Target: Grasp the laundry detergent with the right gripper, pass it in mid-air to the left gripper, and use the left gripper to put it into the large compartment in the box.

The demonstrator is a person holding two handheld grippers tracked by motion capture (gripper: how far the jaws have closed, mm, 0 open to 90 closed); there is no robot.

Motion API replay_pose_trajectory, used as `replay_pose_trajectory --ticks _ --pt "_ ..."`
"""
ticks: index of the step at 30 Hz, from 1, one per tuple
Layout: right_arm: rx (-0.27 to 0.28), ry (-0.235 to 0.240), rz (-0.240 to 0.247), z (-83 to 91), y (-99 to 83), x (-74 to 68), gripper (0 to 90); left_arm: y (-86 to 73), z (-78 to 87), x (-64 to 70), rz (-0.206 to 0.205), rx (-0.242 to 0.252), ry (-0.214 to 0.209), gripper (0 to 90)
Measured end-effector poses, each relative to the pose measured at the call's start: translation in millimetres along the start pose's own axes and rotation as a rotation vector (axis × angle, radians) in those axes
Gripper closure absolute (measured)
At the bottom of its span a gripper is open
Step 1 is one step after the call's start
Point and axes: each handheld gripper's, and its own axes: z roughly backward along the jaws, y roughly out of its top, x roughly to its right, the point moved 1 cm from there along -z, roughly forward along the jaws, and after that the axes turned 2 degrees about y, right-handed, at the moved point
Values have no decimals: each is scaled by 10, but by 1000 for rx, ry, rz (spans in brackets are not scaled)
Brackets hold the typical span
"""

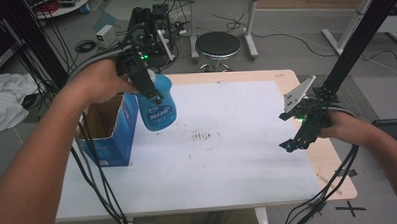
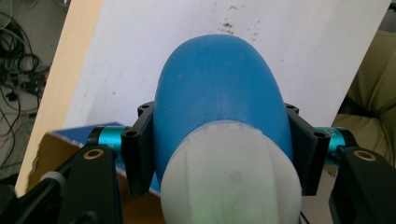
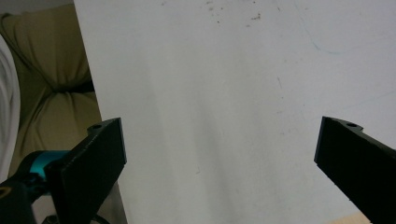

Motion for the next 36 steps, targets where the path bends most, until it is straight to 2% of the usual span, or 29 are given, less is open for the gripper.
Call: replay_pose_trajectory --ticks 3,10,17,19,20,21,23,30,32,36 --pt "-23 0 4 7 -16 4 11 -101 123 -76 27 3 8 374" --pt "-21 6 -6 34 -34 27 11 -368 433 -230 100 10 41 374" --pt "-20 0 7 43 -17 47 11 -645 584 -350 158 -13 48 374" --pt "-20 -2 12 47 -19 51 11 -730 610 -387 181 -3 54 374" --pt "-21 -1 10 54 -20 53 11 -775 639 -422 171 -15 54 374" --pt "-17 -2 7 54 -22 53 11 -814 642 -424 209 2 57 374" --pt "-22 3 4 56 -25 59 11 -876 669 -464 214 -3 63 374" --pt "-24 5 0 44 -7 74 11 -1055 675 -570 291 5 75 374" --pt "-18 -2 12 37 -3 86 11 -1092 657 -609 292 -6 82 374" --pt "-24 -5 2 36 0 90 11 -1139 592 -664 301 -9 81 374"
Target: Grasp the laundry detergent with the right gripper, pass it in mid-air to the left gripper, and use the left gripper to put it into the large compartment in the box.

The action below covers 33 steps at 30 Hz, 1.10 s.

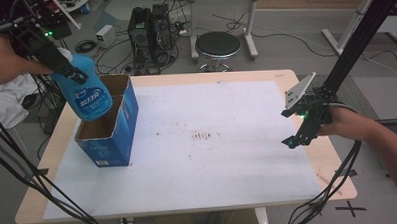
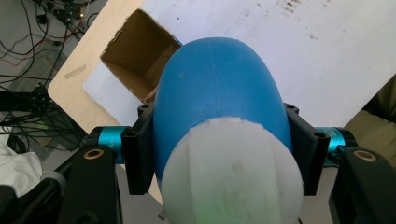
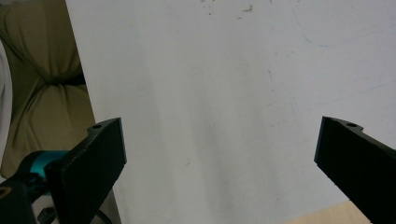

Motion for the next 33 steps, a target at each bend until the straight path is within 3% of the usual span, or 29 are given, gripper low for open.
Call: replay_pose_trajectory --ticks 3,4,7,11,12,15,17,18,19,20,21,23,26,27,33 --pt "4 0 2 -4 4 2 11 -15 -73 -37 -11 -12 0 374" --pt "4 -1 1 -5 3 2 11 -23 -115 -35 15 5 -2 374" --pt "4 -1 -1 0 -4 5 11 -56 -218 -74 29 3 -11 374" --pt "21 -14 -4 28 -28 16 11 -105 -351 -123 4 -12 -21 374" --pt "11 -21 -13 38 -36 16 11 -116 -406 -116 24 -1 -21 374" --pt "5 -19 -22 41 -41 16 11 -141 -534 -117 13 -7 -24 374" --pt "3 -13 -21 33 -34 12 11 -150 -620 -102 28 4 -24 374" --pt "-3 -14 -19 34 -29 12 11 -156 -654 -110 7 -13 -25 374" --pt "-4 -10 -20 30 -27 12 11 -164 -700 -95 22 -3 -27 374" --pt "-6 -14 -24 25 -24 6 11 -169 -733 -100 9 -12 -29 374" --pt "-8 -13 -26 24 -21 4 11 -174 -744 -133 -46 -57 -34 374" --pt "-1 -23 -7 15 -19 19 11 -190 -818 -138 -69 -69 -40 374" --pt "-1 -22 -14 5 -22 13 11 -209 -932 -119 -74 -76 -48 374" --pt "-2 -21 -13 4 -23 14 11 -218 -983 -97 -53 -61 -49 374" --pt "-8 -22 -17 -7 -31 8 11 -247 -1209 -87 -73 -86 -60 374"
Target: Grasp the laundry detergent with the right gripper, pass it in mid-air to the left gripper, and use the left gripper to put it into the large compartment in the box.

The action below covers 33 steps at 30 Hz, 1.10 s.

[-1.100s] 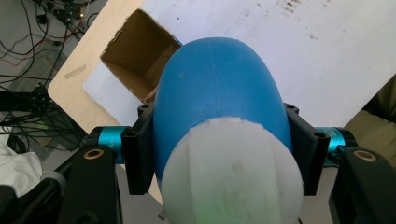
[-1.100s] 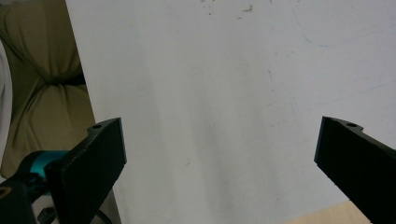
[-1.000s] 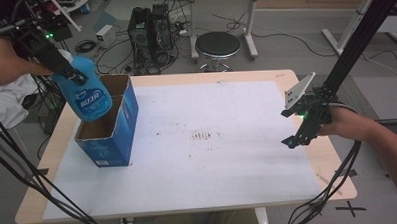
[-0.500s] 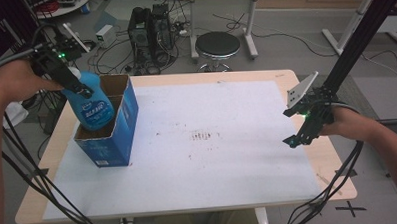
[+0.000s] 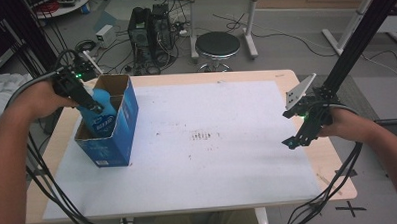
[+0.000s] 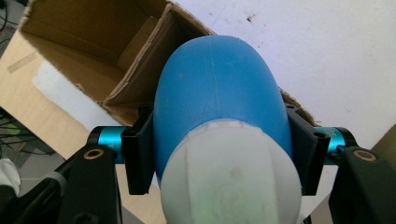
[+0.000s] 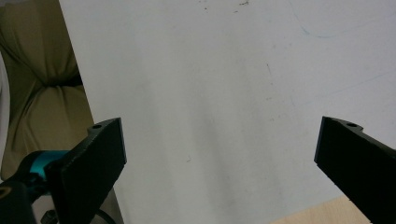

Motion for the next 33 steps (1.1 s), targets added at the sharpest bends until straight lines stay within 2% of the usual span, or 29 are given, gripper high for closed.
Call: replay_pose_trajectory --ticks 1,2,3,5,6,7,8,9,12,14,15,18,19,22,23,25,29,30,31,33 --pt "1 0 -3 -4 -4 -4 11 -6 -43 6 7 4 -2 375" --pt "3 1 -6 -10 -8 -7 11 -12 -63 -14 -21 -20 -5 375" --pt "2 1 -3 -13 -14 -5 11 -19 -117 8 9 3 -8 374" --pt "1 1 -8 -20 -26 -7 11 -26 -184 2 -7 -4 -8 374" --pt "0 1 -11 -24 -31 -9 11 -28 -224 10 3 -1 -9 374" --pt "0 -1 -12 -26 -36 -9 11 -28 -243 -4 -23 -19 -6 375" --pt "1 0 -14 -28 -40 -9 11 -28 -284 16 0 -4 -11 374" --pt "0 1 -14 -30 -42 -9 11 -28 -306 10 -13 -14 -12 375" --pt "-2 1 -16 -31 -42 -14 11 -31 -394 23 -8 -12 -16 375" --pt "0 2 -11 -34 -36 -15 11 -34 -434 24 -18 -27 -20 375" --pt "0 0 -16 -35 -34 -19 11 -38 -444 11 -41 -45 -21 375" --pt "-4 5 -11 -40 -34 -19 11 -56 -521 34 -9 -28 -24 375" --pt "-7 4 -18 -43 -35 -24 11 -58 -518 13 -38 -54 -26 374" --pt "-6 8 -8 -55 -34 -21 11 -79 -588 31 -19 -36 -19 374" --pt "-6 6 -14 -58 -32 -24 11 -81 -598 29 -22 -43 -23 374" --pt "-2 7 -12 -64 -29 -26 11 -83 -609 11 -53 -69 -29 374" --pt "-5 9 -9 -68 -20 -28 11 -103 -670 26 -32 -71 -31 374" --pt "-4 8 -5 -67 -19 -26 11 -115 -704 49 11 -36 -29 374" --pt "-4 5 -8 -68 -17 -28 11 -123 -680 3 -36 -66 -34 374" --pt "-6 0 -12 -69 -14 -30 11 -129 -700 17 -1 -42 -35 373"
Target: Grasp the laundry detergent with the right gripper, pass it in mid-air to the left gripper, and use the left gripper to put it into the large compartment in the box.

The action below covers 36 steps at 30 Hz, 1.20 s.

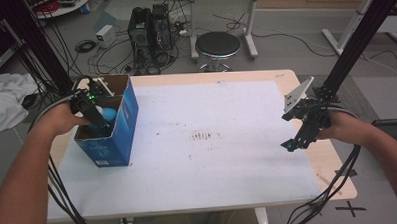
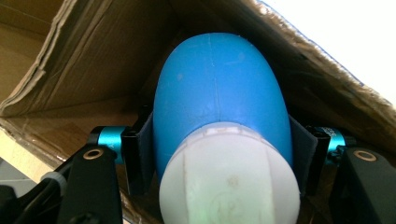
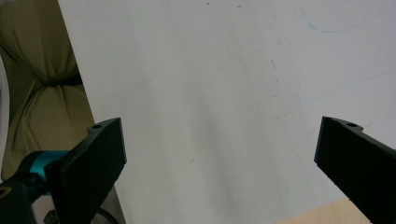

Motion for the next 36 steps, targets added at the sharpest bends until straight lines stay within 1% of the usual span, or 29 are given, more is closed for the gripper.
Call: replay_pose_trajectory --ticks 1,2,3,4,5,7,8,9,11,12,13,14,15,16,17,18,19,20,23,24,26,27,28,30,31,32,33,35,36 --pt "0 2 1 0 1 -1 11 -1 19 -27 -33 -29 -3 373" --pt "4 0 0 -3 5 -5 11 1 -8 5 19 10 -4 372" --pt "2 -1 3 -4 10 -6 11 4 8 -18 -15 -19 -6 371" --pt "2 0 0 -4 15 -12 11 5 3 -16 -9 -14 -5 371" --pt "3 -1 5 -8 18 -14 11 10 13 -31 -25 -32 -4 369" --pt "4 -1 6 -7 19 -20 11 15 20 -33 -14 -18 1 365" --pt "2 -2 4 -4 19 -24 11 15 15 -19 19 18 6 350" --pt "5 -1 6 -2 17 -24 11 13 50 -40 11 12 4 350" --pt "7 -2 5 4 9 -25 11 8 86 -43 17 21 6 349" --pt "5 -4 6 6 8 -26 11 7 118 -59 -3 10 10 346" --pt "4 -3 -1 10 5 -32 11 7 130 -46 22 28 10 323" --pt "9 -4 3 10 4 -31 11 6 151 -40 27 44 15 316" --pt "11 -1 7 14 5 -34 11 7 172 -39 27 42 13 316" --pt "15 0 9 13 8 -39 11 11 159 -1 82 103 20 316" --pt "11 0 11 18 10 -43 11 13 175 7 93 113 22 316" --pt "11 -2 10 17 14 -47 11 12 191 6 88 117 24 309" --pt "14 -3 11 17 15 -53 11 11 211 2 81 106 20 296" --pt "12 -2 12 20 17 -57 11 12 220 2 77 108 28 296" --pt "15 -7 12 25 12 -61 11 9 247 7 80 110 31 295" --pt "16 -7 9 27 11 -67 11 9 272 -3 70 104 32 295" --pt "17 -5 11 32 6 -71 11 6 301 2 88 114 30 295" --pt "12 -8 10 37 5 -72 11 2 317 -3 86 124 35 295" --pt "19 -9 7 36 2 -73 11 -2 337 3 102 130 31 295" --pt "19 -8 12 39 4 -77 11 -10 387 -14 88 123 34 295" --pt "20 -8 11 40 4 -80 11 -14 407 -9 96 135 36 295" --pt "16 -9 13 46 5 -82 11 -19 443 -20 76 126 32 295" --pt "17 -11 11 48 5 -84 11 -22 464 -11 96 142 37 295" --pt "16 -11 4 57 5 -93 11 -37 525 -19 96 139 34 295" --pt "18 -11 12 58 9 -89 11 -47 564 -17 99 147 39 295"
